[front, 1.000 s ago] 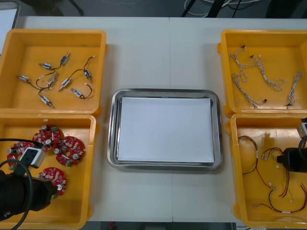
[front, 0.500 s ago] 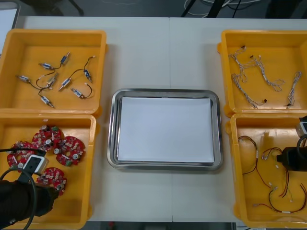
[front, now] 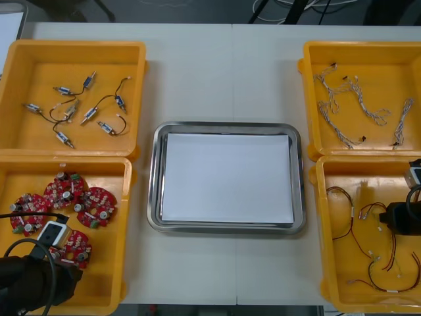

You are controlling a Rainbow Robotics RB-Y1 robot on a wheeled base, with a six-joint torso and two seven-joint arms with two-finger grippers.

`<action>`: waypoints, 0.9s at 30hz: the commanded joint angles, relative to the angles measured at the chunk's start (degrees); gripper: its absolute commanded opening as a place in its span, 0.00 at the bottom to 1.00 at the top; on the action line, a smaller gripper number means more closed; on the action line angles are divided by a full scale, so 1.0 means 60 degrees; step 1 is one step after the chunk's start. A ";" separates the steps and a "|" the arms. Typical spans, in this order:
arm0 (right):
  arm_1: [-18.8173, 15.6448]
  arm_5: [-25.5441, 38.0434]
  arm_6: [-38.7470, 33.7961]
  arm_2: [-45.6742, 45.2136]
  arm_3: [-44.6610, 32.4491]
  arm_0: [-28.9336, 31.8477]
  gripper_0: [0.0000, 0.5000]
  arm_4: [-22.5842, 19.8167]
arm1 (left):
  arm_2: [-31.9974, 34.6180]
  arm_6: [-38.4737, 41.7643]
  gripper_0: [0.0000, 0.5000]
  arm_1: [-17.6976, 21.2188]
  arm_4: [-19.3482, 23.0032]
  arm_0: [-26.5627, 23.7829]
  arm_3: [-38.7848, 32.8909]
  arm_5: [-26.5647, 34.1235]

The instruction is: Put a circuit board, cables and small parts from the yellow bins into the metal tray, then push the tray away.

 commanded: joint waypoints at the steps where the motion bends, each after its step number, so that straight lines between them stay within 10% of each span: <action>1: -0.0094 -0.0410 0.0344 0.0468 0.0122 0.0453 0.22 0.0007 | -0.0164 0.0658 0.89 -0.0089 -0.0104 -0.0431 -0.0024 -0.0093; 4: -0.0108 -0.0571 0.0388 0.0555 0.0122 0.0497 0.00 0.0007 | -0.0150 0.0687 0.89 -0.0148 -0.0104 -0.0490 -0.0024 -0.0093; 13: -0.0108 -0.0644 0.0315 0.0350 -0.0302 0.0643 0.00 0.0051 | -0.0281 0.0746 0.89 -0.0162 -0.0089 -0.0490 -0.0009 -0.0093; 27: -0.0108 0.2930 0.0154 -0.1993 -0.2470 0.0394 0.00 -0.0139 | -0.0560 0.0907 0.89 -0.0162 -0.0367 -0.0519 0.0005 -0.0093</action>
